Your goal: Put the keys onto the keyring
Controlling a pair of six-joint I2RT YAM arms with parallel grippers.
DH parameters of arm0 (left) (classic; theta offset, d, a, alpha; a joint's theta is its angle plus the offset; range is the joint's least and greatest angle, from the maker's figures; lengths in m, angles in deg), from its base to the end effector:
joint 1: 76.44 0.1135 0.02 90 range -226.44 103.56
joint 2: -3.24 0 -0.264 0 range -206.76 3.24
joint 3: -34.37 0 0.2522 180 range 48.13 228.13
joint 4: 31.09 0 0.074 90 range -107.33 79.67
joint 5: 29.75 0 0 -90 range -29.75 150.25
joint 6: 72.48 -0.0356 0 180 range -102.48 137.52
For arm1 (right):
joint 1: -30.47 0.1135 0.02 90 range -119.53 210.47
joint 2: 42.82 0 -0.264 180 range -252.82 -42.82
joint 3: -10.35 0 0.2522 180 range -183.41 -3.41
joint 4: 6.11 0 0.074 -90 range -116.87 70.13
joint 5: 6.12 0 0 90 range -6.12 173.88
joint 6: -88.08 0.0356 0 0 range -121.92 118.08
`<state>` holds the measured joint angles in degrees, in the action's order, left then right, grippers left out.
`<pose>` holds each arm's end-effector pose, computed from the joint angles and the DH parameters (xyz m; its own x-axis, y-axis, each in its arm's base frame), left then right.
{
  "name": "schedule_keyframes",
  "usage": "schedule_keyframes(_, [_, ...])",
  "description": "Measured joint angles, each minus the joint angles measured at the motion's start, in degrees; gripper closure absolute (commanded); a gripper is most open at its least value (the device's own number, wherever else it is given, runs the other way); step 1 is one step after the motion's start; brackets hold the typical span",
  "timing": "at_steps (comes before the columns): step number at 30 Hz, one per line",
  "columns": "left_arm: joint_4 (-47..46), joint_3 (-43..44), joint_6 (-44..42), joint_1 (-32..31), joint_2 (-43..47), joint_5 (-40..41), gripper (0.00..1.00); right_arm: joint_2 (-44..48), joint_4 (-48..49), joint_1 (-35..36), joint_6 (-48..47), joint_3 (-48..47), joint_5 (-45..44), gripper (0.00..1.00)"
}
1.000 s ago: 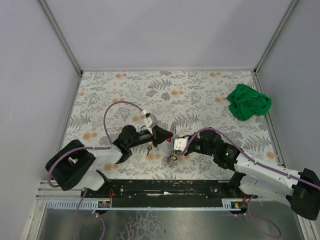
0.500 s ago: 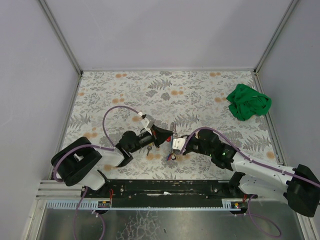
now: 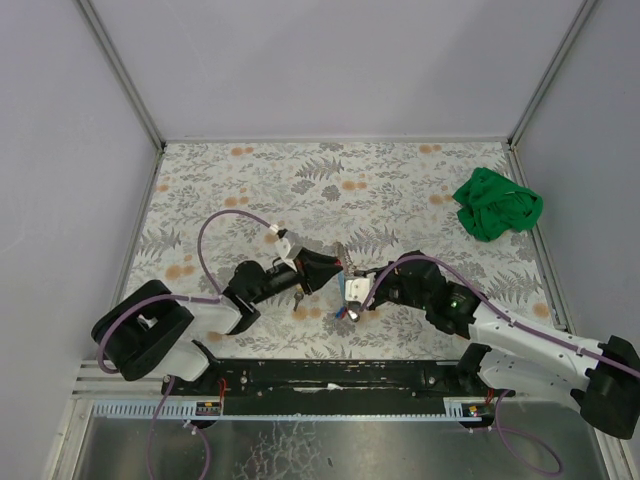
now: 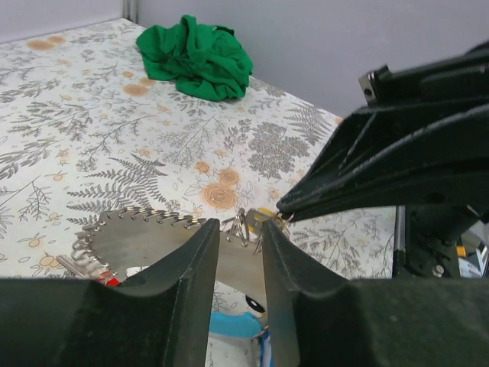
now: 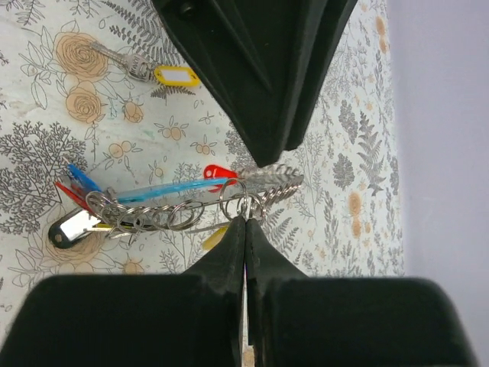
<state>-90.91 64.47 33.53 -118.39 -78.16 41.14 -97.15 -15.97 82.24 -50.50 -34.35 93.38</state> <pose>0.1742 -0.1722 0.1937 -0.1347 -0.2293 -0.9640 0.8690 0.4401 -0.2261 0.1300 0.1745 0.2494 0.5166 -0.5394 -0.6650 -0.7311 0.1264 -0.6705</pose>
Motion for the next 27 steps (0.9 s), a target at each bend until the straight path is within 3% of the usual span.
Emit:
schedule_keyframes(8, [8.48,3.76,-6.64,1.68,0.22,-11.74,0.68,-0.37,-5.42,0.00,-3.56,-3.45,0.61,1.00])
schedule_keyframes(18, [18.69,7.69,-15.19,1.90,0.74,-18.99,0.69,-1.29,-7.72,0.00,-4.96,-4.02,2.19,1.00])
schedule_keyframes(27, [22.99,10.25,-18.53,2.01,-0.33,-23.61,0.82,-1.51,-8.39,0.00,-5.09,-4.52,2.21,1.00])
